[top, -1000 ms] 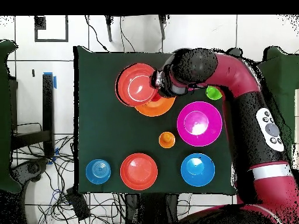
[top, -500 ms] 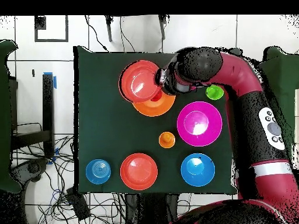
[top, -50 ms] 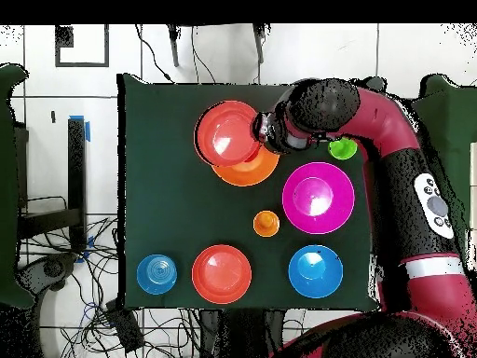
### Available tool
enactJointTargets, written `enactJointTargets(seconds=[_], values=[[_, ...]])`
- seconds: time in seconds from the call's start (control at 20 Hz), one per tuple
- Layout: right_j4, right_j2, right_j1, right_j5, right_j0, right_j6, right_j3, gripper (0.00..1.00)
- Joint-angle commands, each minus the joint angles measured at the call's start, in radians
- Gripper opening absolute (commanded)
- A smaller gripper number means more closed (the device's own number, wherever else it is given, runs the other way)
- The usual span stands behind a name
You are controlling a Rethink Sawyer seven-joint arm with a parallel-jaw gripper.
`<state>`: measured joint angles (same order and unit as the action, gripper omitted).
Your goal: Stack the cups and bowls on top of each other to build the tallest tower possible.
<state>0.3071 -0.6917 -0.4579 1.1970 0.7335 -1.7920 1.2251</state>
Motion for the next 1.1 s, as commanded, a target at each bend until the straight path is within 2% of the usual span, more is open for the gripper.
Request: enactJointTargets(seconds=[0.05, 1.1], values=[[0.072, -0.036, -0.003, 0.114, 0.014, 0.367, -0.020, 0.00], [0.072, -0.051, 0.001, 0.149, 0.018, 0.387, -0.052, 0.00]])
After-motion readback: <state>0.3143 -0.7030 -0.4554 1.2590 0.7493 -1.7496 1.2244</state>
